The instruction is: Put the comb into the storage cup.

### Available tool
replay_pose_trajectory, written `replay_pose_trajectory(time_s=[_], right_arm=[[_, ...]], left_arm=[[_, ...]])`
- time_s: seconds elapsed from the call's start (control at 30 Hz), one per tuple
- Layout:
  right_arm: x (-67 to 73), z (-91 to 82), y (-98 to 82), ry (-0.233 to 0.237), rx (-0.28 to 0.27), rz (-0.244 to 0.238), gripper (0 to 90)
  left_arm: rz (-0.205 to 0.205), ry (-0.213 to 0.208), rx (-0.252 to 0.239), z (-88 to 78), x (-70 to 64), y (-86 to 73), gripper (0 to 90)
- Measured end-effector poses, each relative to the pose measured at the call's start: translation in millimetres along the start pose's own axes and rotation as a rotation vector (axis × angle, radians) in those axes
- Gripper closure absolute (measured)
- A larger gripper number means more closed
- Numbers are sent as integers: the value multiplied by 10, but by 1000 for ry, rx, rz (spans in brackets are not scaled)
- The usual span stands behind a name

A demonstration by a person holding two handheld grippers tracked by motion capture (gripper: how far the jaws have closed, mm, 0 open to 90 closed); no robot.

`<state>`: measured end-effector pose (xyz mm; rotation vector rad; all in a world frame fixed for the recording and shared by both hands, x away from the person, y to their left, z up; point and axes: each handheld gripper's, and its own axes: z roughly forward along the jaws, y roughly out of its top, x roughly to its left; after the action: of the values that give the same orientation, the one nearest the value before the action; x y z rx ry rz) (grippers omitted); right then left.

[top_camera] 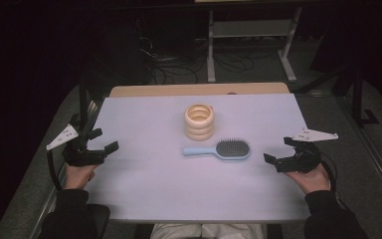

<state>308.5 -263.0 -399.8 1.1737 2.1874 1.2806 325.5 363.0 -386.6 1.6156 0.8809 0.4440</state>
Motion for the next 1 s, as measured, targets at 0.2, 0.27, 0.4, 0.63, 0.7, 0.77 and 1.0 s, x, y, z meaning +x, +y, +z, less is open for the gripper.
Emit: replay_pose_trajectory(time_s=[0.2,0.27,0.4,0.63,0.7,0.77,1.0], right_arm=[[4,-12,0,0,-5,0,0],[7,-14,1,0,-4,1,0],[15,-8,3,0,6,-2,0],[58,-46,46,6,8,-19,0],[74,-53,74,10,7,-27,0],[78,-55,84,10,7,-29,0],[82,-48,195,22,15,-29,0]], left_arm=[[2,1,-4,-4,1,-6,0],[1,3,-6,-7,4,-7,0],[-1,5,-11,-11,5,-7,0],[-1,11,-10,-18,4,-14,0],[-1,12,-10,-21,9,-19,0],[-2,12,-10,-22,8,-19,0],[-6,16,-17,-32,12,-26,0]])
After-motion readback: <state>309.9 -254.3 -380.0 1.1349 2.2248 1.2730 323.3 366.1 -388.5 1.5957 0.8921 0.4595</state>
